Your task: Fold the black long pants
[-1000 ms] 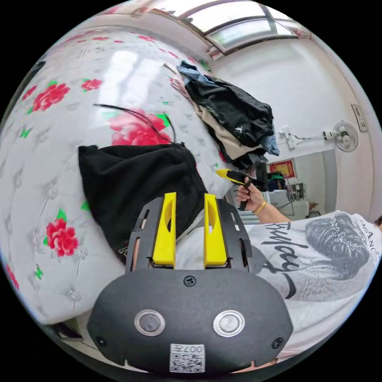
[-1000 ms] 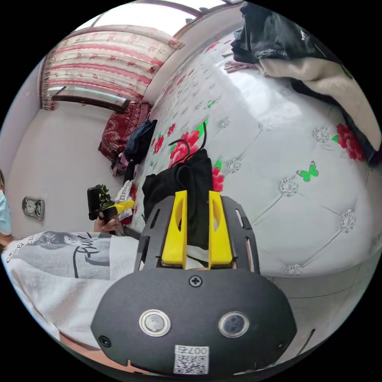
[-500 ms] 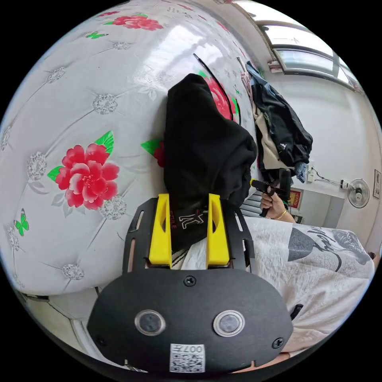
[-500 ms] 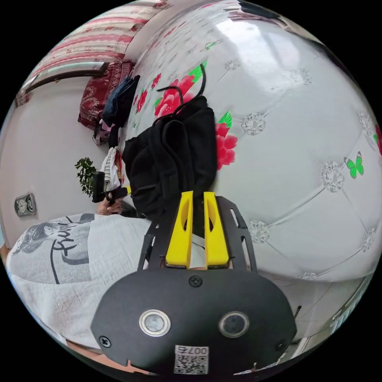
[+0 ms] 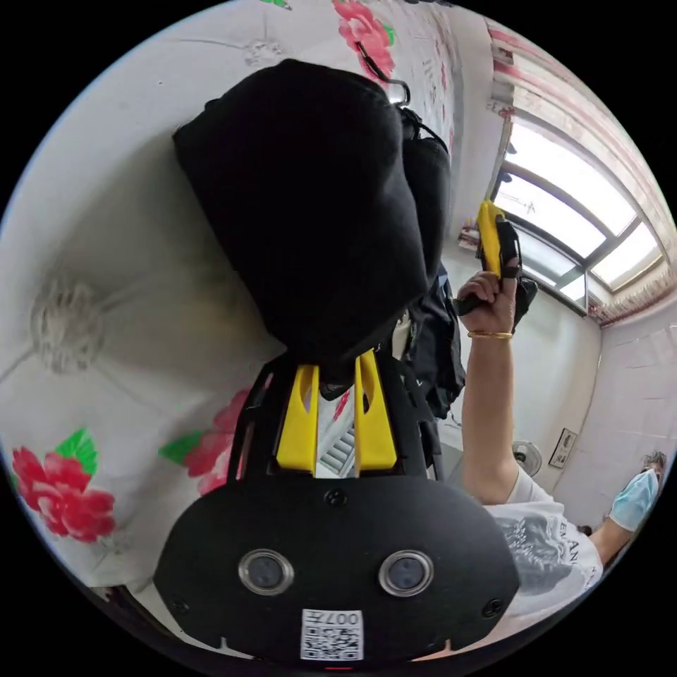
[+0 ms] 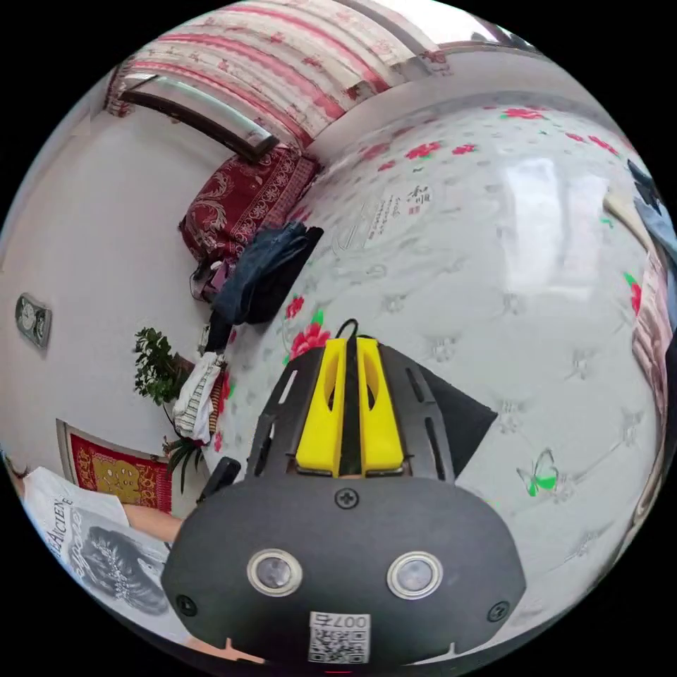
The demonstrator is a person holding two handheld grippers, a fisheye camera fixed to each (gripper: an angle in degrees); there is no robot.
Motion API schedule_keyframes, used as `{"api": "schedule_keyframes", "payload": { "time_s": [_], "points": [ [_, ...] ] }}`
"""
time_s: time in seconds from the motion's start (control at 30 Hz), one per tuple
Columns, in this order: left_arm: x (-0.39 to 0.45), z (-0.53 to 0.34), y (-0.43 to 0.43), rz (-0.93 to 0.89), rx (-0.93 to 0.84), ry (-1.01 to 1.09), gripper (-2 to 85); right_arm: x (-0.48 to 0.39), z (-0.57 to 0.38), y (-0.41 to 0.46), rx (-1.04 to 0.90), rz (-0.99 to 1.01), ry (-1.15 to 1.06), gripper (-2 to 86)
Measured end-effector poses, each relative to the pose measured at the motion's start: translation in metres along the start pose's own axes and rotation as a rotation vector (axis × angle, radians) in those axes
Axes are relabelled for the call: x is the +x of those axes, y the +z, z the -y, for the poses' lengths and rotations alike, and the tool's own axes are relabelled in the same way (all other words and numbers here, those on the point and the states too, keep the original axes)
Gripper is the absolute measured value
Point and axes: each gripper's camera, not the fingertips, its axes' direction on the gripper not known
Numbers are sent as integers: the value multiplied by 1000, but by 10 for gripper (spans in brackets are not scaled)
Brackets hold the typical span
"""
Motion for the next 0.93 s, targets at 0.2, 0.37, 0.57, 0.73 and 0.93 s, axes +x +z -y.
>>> {"api": "schedule_keyframes", "payload": {
  "time_s": [0.2, 0.37, 0.57, 0.73, 0.93],
  "points": [
    [46, 165, 10, -70, 258, 6, 75, -40, 17, 20, 71, -74, -163, -2],
    [113, 319, 12, 3, 368, 174, 68, -26, -71, 23, -147, -292, -223, -1],
    [146, 254, 44, 498, 177, 545, 40, -6, -227, 41, -534, -482, -239, 4],
    [86, 92, 88, 768, 17, 641, 25, -20, -270, 42, -412, -416, -211, 20],
    [25, -80, 139, 1076, -134, 634, -8, -25, -263, 25, -468, -247, -120, 29]
  ]
}}
